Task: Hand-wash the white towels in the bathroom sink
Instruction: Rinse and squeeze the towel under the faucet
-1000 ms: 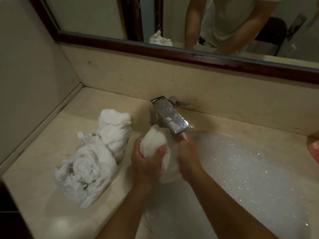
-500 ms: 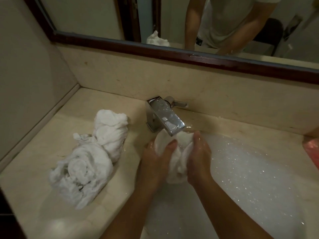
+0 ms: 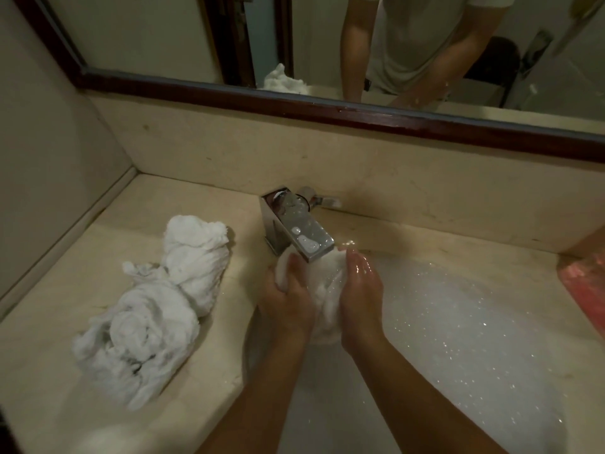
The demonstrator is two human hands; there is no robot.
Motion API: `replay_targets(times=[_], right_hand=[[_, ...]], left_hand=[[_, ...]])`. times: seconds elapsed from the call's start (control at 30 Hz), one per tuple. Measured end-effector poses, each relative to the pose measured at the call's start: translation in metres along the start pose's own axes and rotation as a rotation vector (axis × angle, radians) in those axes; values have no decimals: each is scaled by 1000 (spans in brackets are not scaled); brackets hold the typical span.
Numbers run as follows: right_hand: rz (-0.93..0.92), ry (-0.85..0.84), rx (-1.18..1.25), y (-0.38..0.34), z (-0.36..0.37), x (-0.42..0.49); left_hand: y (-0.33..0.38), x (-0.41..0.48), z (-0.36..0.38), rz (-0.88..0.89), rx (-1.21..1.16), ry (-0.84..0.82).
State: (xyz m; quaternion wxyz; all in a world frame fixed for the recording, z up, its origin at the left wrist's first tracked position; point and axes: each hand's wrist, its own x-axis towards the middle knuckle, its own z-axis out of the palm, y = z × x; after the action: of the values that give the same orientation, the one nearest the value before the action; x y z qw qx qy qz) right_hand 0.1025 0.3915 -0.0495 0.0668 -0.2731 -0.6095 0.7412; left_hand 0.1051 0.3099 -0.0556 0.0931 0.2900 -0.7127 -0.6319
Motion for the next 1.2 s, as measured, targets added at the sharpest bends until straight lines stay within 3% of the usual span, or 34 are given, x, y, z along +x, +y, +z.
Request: replay_targets(times=[0.47, 0.7, 0.93, 1.2], right_hand=[[-9, -28, -55, -1, 22, -3], [167, -58, -36, 8, 27, -6], [59, -138, -121, 11, 20, -5], [74, -15, -50, 9, 34, -4]], left_hand=[[1, 7, -14, 12, -133, 101], [-1, 6, -22, 124, -174, 193], [-5, -2, -24, 111, -182, 206], [-5, 0, -15, 118, -222, 240]])
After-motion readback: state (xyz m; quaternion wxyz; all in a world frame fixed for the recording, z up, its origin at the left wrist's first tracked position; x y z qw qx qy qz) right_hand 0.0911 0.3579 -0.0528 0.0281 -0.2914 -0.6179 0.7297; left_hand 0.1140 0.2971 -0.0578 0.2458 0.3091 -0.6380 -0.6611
